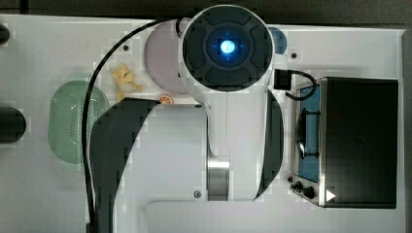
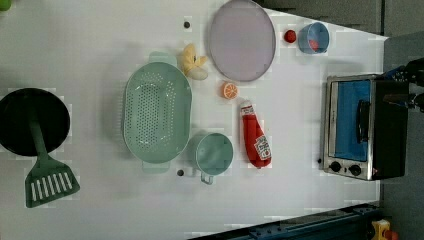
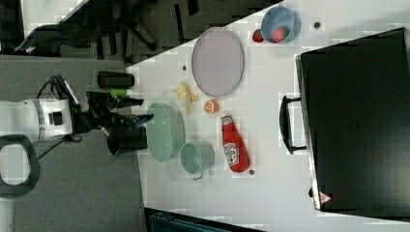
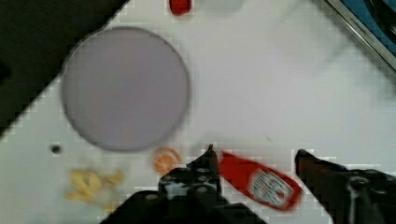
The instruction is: Flap open oven.
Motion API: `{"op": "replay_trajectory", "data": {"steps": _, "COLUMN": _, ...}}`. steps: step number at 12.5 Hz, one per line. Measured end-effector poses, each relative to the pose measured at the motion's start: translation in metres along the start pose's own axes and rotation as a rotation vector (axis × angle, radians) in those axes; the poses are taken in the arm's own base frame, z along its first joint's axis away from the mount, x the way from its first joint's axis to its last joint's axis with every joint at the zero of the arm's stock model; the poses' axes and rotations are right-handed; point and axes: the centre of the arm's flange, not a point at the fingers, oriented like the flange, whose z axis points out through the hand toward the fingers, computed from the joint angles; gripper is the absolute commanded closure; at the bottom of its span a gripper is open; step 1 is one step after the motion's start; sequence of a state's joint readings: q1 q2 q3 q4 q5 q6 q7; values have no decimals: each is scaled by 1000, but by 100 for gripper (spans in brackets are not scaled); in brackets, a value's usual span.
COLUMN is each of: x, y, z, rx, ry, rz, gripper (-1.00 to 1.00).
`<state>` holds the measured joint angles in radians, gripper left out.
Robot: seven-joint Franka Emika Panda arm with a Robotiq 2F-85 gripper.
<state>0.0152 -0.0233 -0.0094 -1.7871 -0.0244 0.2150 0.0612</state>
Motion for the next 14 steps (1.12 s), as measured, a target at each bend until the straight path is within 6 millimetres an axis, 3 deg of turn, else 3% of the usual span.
{"op": "replay_trajectory", "data": {"steps": 2, "x": -33, "y": 46, "z": 4, "rx": -92, "ry": -80, "rz": 10, "gripper": -80}}
{"op": "replay_trajectory", "data": {"steps": 3, "x": -44, "y": 65, "z": -9, "rx": -89, "ry": -85, "rz": 20, "gripper": -100}}
{"op": "replay_trajectory", "data": {"steps": 5, "x": -51, "y": 84, "z": -49, "rx": -19, "ry": -33, "rz": 36, "gripper": -100}}
{"op": "replay_trajectory", "data": {"steps": 7, "x": -50, "y": 89, "z": -80, "rx": 30, "ry": 6, "rz": 46, "gripper": -100}}
{"op": "replay_trajectory", "data": {"steps": 8, "x": -49, "y": 90, "z": -83, "rx": 42, "ry": 9, "rz": 49, "gripper": -90}}
{"op": "replay_trajectory", "data": {"steps": 14, "x": -39, "y": 89, "z": -58, "rx": 1, "ry": -21, "rz": 61, "gripper": 54}}
